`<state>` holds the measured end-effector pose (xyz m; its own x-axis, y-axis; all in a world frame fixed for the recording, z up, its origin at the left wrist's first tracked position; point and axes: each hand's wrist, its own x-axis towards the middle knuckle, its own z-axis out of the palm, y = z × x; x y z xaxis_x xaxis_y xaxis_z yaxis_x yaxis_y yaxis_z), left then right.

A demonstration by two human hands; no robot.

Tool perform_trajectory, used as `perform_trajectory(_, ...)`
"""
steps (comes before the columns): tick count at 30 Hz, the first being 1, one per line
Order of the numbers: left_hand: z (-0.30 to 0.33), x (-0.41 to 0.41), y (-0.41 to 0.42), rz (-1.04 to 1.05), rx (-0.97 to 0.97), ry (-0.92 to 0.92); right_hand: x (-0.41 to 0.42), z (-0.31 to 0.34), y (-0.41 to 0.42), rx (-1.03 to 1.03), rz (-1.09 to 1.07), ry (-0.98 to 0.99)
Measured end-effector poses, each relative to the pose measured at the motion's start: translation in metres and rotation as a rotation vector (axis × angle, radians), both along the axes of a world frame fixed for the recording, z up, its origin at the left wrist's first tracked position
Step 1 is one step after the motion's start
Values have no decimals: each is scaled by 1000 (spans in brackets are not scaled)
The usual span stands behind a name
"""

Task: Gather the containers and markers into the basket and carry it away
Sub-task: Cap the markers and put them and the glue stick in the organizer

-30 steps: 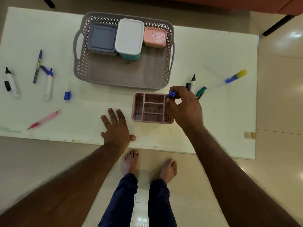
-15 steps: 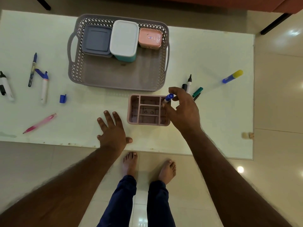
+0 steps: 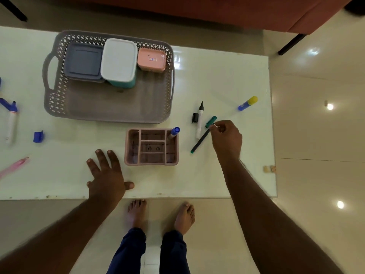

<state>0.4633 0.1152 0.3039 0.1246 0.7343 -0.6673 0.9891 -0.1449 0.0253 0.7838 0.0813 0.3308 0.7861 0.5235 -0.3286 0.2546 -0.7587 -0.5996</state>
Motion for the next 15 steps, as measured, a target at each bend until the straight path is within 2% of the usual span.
perform_trajectory(7,-2,-1,-1,-30,16,26,-5,-13,63,-131,287,-68)
perform_trajectory(11,-3,-1,0,-25,11,28,-17,-16,74,-227,427,-215)
perform_trajectory(15,-4,0,0,-31,14,35,-28,-17,78,-270,459,-284)
